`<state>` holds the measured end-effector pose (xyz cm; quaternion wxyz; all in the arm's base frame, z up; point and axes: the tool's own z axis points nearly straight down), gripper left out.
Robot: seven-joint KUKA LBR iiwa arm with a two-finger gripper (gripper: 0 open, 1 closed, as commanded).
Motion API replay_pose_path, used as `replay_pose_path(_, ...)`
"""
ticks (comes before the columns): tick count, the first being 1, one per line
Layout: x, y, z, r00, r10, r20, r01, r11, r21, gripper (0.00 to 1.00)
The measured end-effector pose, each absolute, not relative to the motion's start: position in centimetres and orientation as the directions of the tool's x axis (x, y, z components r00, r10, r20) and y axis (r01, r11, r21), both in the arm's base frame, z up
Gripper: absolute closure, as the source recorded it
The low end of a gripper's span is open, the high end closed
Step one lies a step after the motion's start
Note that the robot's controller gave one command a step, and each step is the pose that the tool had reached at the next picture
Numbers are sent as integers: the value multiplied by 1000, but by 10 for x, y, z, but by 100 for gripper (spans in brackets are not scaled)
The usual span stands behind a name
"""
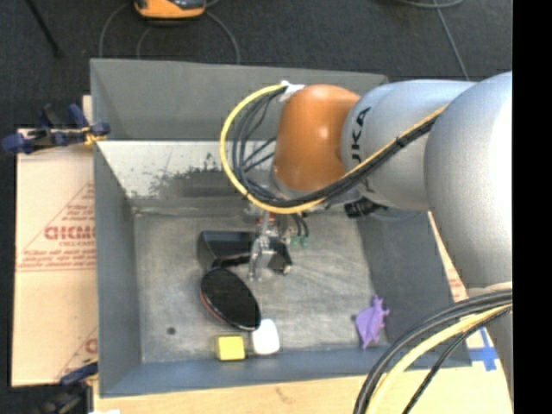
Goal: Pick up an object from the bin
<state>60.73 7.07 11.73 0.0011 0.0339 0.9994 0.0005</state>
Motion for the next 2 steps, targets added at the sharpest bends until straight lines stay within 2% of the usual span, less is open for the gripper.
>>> replay_pose_path(1, 606, 67, 75, -985, 170, -6, 170, 986, 2, 0)
replay_pose_path(2, 606, 82, 74, -997, 71, -12, 71, 997, -4, 100)
